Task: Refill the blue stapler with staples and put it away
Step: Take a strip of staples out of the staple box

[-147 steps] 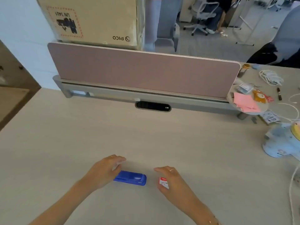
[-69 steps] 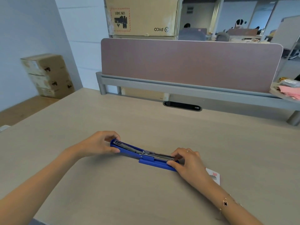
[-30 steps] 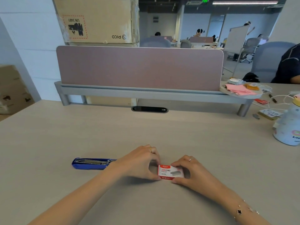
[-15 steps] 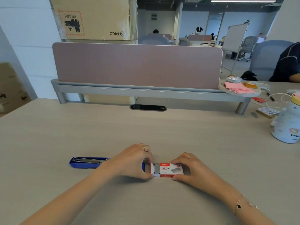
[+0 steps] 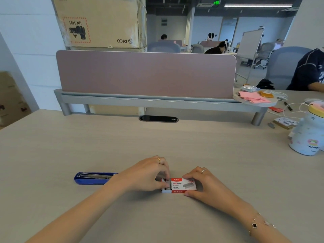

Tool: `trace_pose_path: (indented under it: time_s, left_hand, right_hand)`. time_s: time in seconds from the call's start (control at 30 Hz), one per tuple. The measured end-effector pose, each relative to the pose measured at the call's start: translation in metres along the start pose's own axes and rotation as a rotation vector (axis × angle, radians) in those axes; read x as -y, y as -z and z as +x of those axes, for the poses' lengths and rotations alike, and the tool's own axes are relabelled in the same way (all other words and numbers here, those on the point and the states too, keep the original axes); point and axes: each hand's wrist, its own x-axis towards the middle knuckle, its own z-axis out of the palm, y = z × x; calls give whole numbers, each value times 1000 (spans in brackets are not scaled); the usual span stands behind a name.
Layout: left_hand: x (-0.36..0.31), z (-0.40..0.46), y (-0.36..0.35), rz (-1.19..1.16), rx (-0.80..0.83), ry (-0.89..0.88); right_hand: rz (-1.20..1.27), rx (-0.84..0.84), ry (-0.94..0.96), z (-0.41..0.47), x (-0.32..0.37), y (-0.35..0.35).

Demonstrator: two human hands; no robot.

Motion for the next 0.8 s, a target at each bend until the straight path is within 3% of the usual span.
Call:
trace_pose_path:
  time_s: [0.37, 0.57, 0.8]
  left_hand:
    - [-1, 6, -1, -18, 29, 61]
    - [-2, 9, -1, -175, 37, 132]
    - [-1, 14, 1, -200, 66, 164]
  right_hand:
    - [25, -11, -1, 0, -2, -2]
    - [47, -29, 7, -2, -4, -4]
    - [56, -43, 1, -1, -3, -5]
